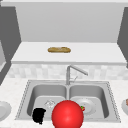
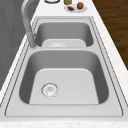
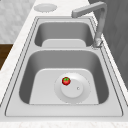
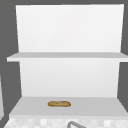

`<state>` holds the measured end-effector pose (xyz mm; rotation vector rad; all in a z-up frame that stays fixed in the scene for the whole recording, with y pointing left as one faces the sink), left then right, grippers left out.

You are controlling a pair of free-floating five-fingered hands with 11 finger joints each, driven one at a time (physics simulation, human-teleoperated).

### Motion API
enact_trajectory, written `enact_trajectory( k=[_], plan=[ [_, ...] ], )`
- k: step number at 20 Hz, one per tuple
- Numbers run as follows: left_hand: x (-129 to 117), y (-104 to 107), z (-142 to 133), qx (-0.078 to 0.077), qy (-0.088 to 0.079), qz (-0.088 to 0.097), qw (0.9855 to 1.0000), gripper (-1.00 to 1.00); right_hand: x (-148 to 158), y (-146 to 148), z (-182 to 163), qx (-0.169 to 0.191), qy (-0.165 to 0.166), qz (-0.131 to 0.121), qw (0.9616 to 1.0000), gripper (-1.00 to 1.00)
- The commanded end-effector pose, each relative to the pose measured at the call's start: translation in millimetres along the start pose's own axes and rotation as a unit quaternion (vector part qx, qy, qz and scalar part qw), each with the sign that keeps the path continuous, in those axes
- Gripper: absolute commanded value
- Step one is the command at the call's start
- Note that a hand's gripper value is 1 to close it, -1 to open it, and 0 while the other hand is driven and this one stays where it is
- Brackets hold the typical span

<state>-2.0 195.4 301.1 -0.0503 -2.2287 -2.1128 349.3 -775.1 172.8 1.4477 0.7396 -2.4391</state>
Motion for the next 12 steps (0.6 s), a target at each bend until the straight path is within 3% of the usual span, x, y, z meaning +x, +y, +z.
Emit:
enact_trajectory(
  k=[1,12],
  plan=[
    [0.0,0.0,0.0,0.000,0.000,0.000,1.0000,0.00,-5.4,-11.0,16.0,0.007,-0.021,-0.036,0.9991,-1.00],
    [0.0,0.0,0.0,0.000,0.000,0.000,1.0000,0.00,-8.3,-59.7,66.8,0.021,-0.010,-0.035,0.9991,-1.00]
  ],
)
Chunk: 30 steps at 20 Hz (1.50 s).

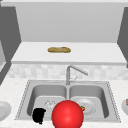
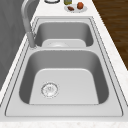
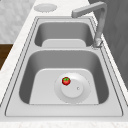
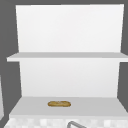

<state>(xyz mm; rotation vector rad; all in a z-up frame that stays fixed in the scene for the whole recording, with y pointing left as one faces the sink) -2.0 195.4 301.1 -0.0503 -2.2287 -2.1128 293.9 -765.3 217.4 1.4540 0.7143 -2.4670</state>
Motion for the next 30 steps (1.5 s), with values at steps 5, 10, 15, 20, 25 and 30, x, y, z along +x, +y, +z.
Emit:
enact_trajectory(
  k=[5,10,15,20,25,30],
  plan=[
    [0.0,0.0,0.0,0.000,0.000,0.000,1.0000,0.00,5.5,-37.4,37.5,0.003,-0.013,-0.040,0.9991,-1.00],
    [0.0,0.0,0.0,0.000,0.000,0.000,1.0000,0.00,5.9,-60.3,59.3,0.003,-0.020,-0.050,0.9985,-1.00],
    [0.0,0.0,0.0,0.000,0.000,0.000,1.0000,0.00,7.3,-83.3,80.9,0.003,-0.027,-0.053,0.9982,-1.00],
    [0.0,0.0,0.0,0.000,0.000,0.000,1.0000,0.00,13.9,-104.8,99.1,-0.003,-0.044,-0.058,0.9973,-1.00],
    [0.0,0.0,0.0,0.000,0.000,0.000,1.0000,0.00,23.5,-122.0,110.1,-0.012,-0.065,-0.069,0.9954,-1.00],
    [0.0,0.0,0.0,0.000,0.000,0.000,1.0000,0.00,31.7,-136.5,118.6,-0.025,-0.083,-0.082,0.9928,-1.00]
  ],
)
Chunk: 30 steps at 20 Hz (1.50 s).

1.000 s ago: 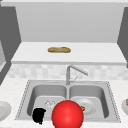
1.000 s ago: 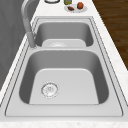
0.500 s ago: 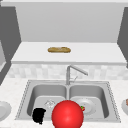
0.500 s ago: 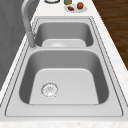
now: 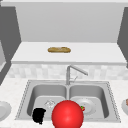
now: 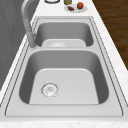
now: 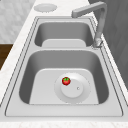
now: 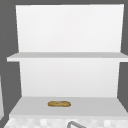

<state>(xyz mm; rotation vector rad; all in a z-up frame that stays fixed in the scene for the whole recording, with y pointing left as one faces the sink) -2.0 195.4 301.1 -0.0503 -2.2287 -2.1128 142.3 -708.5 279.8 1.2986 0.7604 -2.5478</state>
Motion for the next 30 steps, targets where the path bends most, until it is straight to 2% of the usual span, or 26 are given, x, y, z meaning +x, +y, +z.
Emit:
enact_trajectory(
  k=[1,9,15,22,23,24,25,26,27,29,30],
  plan=[
    [0.0,0.0,0.0,0.000,0.000,0.000,1.0000,0.00,8.3,-11.0,5.5,-0.020,-0.034,-0.059,0.9975,-1.00],
    [0.0,0.0,0.0,0.000,0.000,0.000,1.0000,0.00,24.7,-29.4,18.7,-0.041,-0.072,-0.083,0.9931,-1.00],
    [0.0,0.0,0.0,0.000,0.000,0.000,1.0000,0.00,38.0,-42.6,30.6,-0.058,-0.096,-0.102,0.9884,-1.00],
    [0.0,0.0,0.0,0.000,0.000,0.000,1.0000,0.00,43.9,-49.1,38.1,-0.064,-0.126,-0.110,0.9839,-1.00],
    [0.0,0.0,0.0,0.000,0.000,0.000,1.0000,0.00,41.8,-50.7,39.9,-0.058,-0.129,-0.110,0.9839,-1.00],
    [0.0,0.0,0.0,0.000,0.000,0.000,1.0000,0.00,43.2,-50.9,41.1,-0.056,-0.122,-0.101,0.9858,-1.00],
    [0.0,0.0,0.0,0.000,0.000,0.000,1.0000,0.00,46.3,-47.3,45.6,-0.048,-0.087,-0.078,0.9920,-1.00],
    [0.0,0.0,0.0,0.000,0.000,0.000,1.0000,0.00,48.6,-50.9,39.9,-0.060,-0.104,-0.077,0.9897,-1.00],
    [0.0,0.0,0.0,0.000,0.000,0.000,1.0000,0.00,47.0,-50.9,40.2,-0.061,-0.113,-0.065,0.9895,-1.00],
    [0.0,0.0,0.0,0.000,0.000,0.000,1.0000,0.00,48.8,-51.4,41.4,-0.065,-0.114,-0.065,0.9893,-1.00],
    [0.0,0.0,0.0,0.000,0.000,0.000,1.0000,0.00,56.2,-53.7,44.1,-0.071,-0.111,-0.075,0.9884,-1.00]
  ],
)
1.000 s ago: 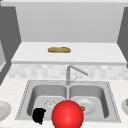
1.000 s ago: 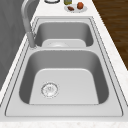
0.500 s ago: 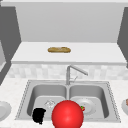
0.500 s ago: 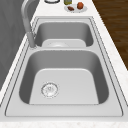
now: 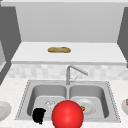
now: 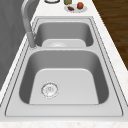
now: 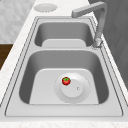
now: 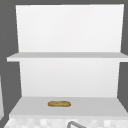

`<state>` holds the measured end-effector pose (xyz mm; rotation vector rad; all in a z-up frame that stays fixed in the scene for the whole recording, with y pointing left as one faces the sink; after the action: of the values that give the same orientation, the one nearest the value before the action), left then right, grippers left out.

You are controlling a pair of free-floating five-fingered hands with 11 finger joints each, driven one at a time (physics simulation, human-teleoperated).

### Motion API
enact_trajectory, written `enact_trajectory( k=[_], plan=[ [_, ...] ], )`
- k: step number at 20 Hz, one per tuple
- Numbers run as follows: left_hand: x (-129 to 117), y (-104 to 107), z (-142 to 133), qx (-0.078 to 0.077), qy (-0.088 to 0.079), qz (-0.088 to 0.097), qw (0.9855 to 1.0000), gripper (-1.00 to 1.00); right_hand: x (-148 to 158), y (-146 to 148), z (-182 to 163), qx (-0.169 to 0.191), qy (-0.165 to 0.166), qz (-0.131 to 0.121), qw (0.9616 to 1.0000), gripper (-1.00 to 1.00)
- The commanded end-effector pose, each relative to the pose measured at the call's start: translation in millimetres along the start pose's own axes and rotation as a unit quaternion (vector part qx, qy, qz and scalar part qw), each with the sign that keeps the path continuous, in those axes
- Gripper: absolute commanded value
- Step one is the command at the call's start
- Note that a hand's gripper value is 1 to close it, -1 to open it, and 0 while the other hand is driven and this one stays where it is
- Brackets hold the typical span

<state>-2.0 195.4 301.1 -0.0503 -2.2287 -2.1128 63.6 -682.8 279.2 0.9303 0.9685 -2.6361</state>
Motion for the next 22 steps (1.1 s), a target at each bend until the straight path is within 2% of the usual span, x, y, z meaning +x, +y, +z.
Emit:
enact_trajectory(
  k=[1,2,3,7,11,14,22],
  plan=[
    [0.0,0.0,0.0,0.000,0.000,0.000,1.0000,0.00,6.4,-5.2,-0.3,0.002,0.002,-0.006,1.0000,-1.00],
    [0.0,0.0,0.0,0.000,0.000,0.000,1.0000,0.00,2.5,2.7,-12.4,0.009,0.006,-0.025,0.9996,-1.00],
    [0.0,0.0,0.0,0.000,0.000,0.000,1.0000,0.00,-0.1,-8.4,-4.3,0.025,0.013,-0.045,0.9986,-1.00],
    [0.0,0.0,0.0,0.000,0.000,0.000,1.0000,0.00,-2.0,-16.8,6.9,0.019,0.018,-0.083,0.9962,-1.00],
    [0.0,0.0,0.0,0.000,0.000,0.000,1.0000,0.00,-4.7,-26.1,14.3,0.027,0.018,-0.106,0.9938,-1.00],
    [0.0,0.0,0.0,0.000,0.000,0.000,1.0000,0.00,-2.7,-30.6,12.8,0.030,0.000,-0.129,0.9911,-1.00],
    [0.0,0.0,0.0,0.000,0.000,0.000,1.0000,0.00,-2.7,-46.8,11.1,0.028,0.007,-0.160,0.9867,-1.00]
  ],
)
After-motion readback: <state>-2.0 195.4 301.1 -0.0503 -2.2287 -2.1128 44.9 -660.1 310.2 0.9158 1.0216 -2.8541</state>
